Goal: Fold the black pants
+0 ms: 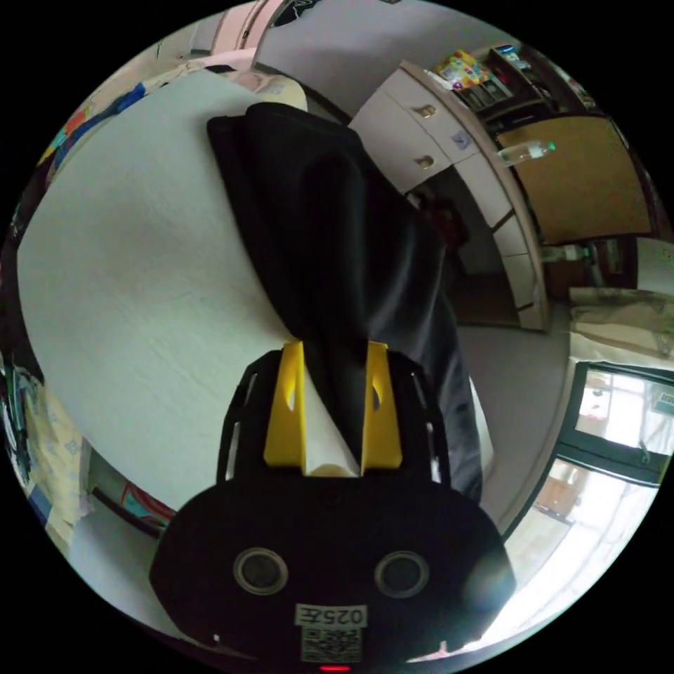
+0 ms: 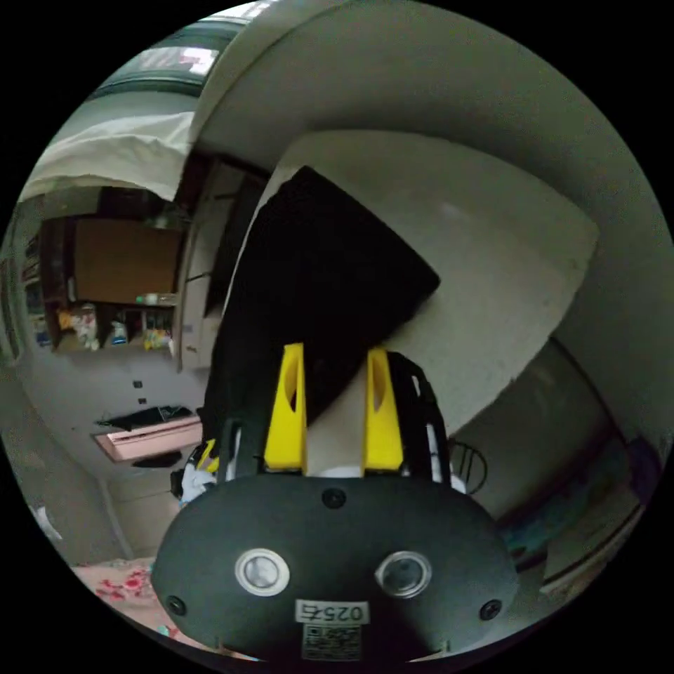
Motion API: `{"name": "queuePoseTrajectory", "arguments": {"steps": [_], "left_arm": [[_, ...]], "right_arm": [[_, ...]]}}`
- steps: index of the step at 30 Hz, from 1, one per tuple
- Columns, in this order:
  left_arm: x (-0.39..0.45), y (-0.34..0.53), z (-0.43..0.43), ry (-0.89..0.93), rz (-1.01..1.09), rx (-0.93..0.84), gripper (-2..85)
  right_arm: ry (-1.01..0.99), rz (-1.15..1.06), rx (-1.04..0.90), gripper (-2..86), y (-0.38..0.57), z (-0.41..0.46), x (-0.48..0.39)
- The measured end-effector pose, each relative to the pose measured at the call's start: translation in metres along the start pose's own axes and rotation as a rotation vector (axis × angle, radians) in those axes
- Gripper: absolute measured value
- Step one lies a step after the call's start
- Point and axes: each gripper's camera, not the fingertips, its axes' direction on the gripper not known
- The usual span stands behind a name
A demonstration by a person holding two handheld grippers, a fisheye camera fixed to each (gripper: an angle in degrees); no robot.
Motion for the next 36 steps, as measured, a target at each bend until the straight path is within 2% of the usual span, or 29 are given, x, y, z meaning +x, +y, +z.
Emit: {"name": "queuePoseTrajectory", "arguments": {"steps": [3,6,11,14,17,20,23,25,27,28,30,31,33,36], "left_arm": [[-0.004,-0.005,0.009,0.01,-0.006,-0.017,2.9],[-0.025,-0.002,0.01,0.069,-0.098,-0.007,1.3],[-0.061,0.034,0.0,-0.001,-0.084,-0.046,1.1],[-0.104,0.07,-0.001,0.098,-0.138,-0.099,1.8],[-0.153,0.088,-0.009,0.258,-0.182,-0.113,3.3],[-0.199,0.09,-0.05,0.333,-0.258,0.008,3.7],[-0.226,0.072,-0.102,0.264,-0.234,0.142,4.4],[-0.241,0.055,-0.12,0.265,-0.225,0.183,5.5],[-0.261,0.025,-0.124,0.241,-0.252,0.166,6.4],[-0.266,0.016,-0.123,0.217,-0.265,0.149,6.6],[-0.285,-0.014,-0.123,0.157,-0.31,0.129,6.6],[-0.288,-0.021,-0.122,0.167,-0.311,0.116,6.6],[-0.288,-0.054,-0.122,0.14,-0.213,0.006,6.6],[-0.282,-0.085,-0.128,0.097,-0.089,-0.101,7.0]], "right_arm": [[0.129,-0.054,-0.01,11.7,-0.002,0.017,-0.007],[0.14,-0.008,-0.004,9.3,-0.009,0.031,0.012],[0.148,0.0,-0.039,7.9,-0.045,0.041,0.043],[0.231,-0.04,-0.043,8.0,-0.066,0.055,0.058],[0.198,-0.013,-0.069,8.9,-0.079,0.068,0.08],[0.208,0.101,-0.013,9.6,-0.061,0.067,0.096],[0.079,0.144,0.096,10.2,-0.023,0.064,0.092],[0.064,0.018,0.085,10.8,-0.003,0.086,0.06],[-0.002,-0.337,-0.138,11.5,0.022,0.156,-0.013],[-0.011,-0.429,-0.199,11.6,0.032,0.177,-0.032],[-0.015,-0.75,-0.396,11.6,0.085,0.261,-0.105],[-0.03,-0.82,-0.442,11.6,0.099,0.28,-0.121],[-0.041,-1.076,-0.599,11.7,0.161,0.357,-0.184],[0.056,-1.37,-0.656,11.5,0.242,0.439,-0.25]]}}
